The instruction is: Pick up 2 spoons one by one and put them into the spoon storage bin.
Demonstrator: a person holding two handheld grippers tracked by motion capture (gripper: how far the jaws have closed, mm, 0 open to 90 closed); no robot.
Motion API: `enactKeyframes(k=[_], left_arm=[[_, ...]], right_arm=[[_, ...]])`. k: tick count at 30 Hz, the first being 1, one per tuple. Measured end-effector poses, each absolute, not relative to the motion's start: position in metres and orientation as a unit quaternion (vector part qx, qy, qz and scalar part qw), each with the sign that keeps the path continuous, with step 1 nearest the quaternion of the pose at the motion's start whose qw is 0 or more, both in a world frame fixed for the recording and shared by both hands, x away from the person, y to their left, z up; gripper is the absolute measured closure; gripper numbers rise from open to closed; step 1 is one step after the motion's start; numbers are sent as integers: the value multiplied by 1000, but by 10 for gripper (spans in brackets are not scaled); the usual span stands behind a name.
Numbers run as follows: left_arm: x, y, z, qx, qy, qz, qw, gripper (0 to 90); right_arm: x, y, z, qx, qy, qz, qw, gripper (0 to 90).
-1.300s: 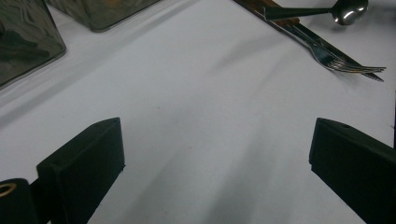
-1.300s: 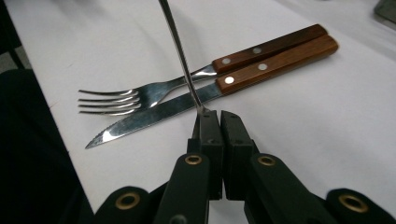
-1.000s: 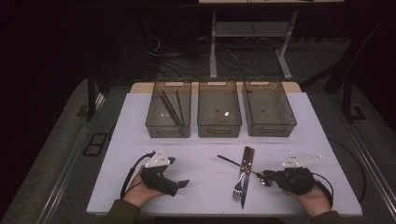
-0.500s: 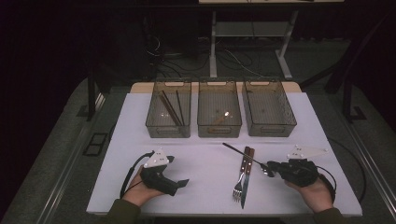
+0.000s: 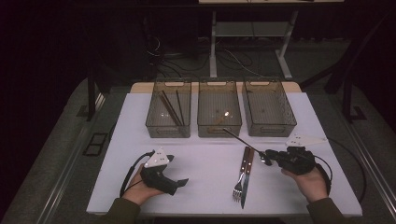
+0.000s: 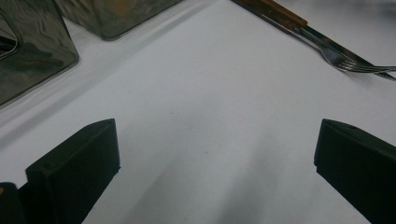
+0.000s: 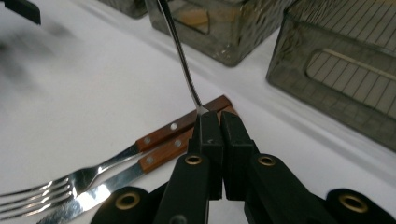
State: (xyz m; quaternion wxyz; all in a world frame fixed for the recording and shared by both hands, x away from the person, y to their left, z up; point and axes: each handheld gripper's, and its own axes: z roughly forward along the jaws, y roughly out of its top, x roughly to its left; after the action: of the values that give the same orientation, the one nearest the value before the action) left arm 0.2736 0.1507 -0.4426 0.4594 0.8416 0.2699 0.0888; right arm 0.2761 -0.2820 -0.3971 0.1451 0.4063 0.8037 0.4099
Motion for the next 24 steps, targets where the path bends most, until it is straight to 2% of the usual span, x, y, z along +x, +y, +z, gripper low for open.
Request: enactKeyframes(k=[14, 24], left_arm=[[273, 149, -442, 841, 270, 95, 459, 0], [272, 151, -441, 842, 265, 99, 460, 4]], right_arm=[[301, -274, -380, 416, 781, 435, 162, 883], [327, -251, -370, 423, 779, 428, 176, 883]])
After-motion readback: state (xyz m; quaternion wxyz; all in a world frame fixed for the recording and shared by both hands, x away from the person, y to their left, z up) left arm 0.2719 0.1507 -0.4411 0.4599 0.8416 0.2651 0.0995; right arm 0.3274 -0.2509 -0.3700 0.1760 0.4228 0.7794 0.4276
